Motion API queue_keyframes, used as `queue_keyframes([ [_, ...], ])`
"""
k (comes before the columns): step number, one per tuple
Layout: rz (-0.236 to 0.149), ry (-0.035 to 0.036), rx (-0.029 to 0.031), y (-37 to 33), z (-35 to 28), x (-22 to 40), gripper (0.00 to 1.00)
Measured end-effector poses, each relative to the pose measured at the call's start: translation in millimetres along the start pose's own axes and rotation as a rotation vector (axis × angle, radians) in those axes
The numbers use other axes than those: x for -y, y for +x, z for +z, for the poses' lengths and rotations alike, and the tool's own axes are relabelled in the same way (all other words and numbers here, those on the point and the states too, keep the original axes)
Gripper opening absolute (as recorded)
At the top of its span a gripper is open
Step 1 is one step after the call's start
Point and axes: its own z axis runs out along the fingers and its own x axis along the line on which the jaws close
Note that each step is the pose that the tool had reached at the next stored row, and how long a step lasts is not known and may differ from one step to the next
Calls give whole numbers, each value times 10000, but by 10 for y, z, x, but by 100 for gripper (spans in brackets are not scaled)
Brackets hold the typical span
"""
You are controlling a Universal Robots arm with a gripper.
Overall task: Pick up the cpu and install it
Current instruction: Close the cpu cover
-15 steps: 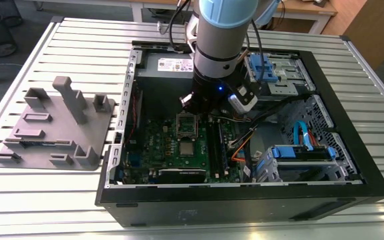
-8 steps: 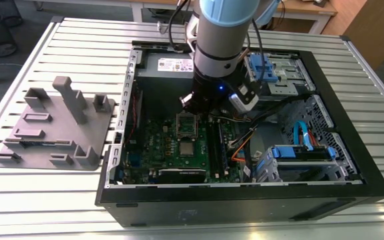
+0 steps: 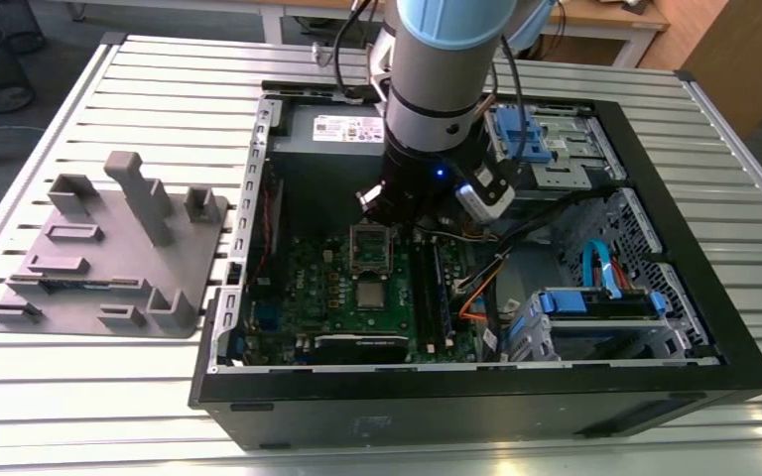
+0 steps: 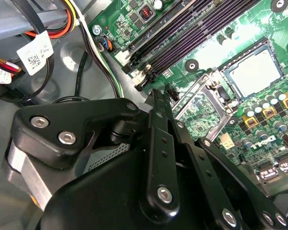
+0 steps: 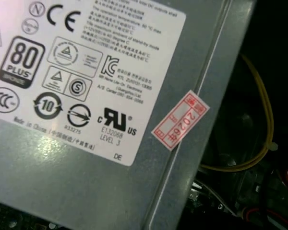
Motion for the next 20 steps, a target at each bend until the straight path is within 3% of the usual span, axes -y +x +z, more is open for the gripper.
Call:
queue_keyframes([
  [10, -758, -29, -49, 1, -1, 1, 11],
  [20, -810, -31, -54, 0, -40, -1, 11],
])
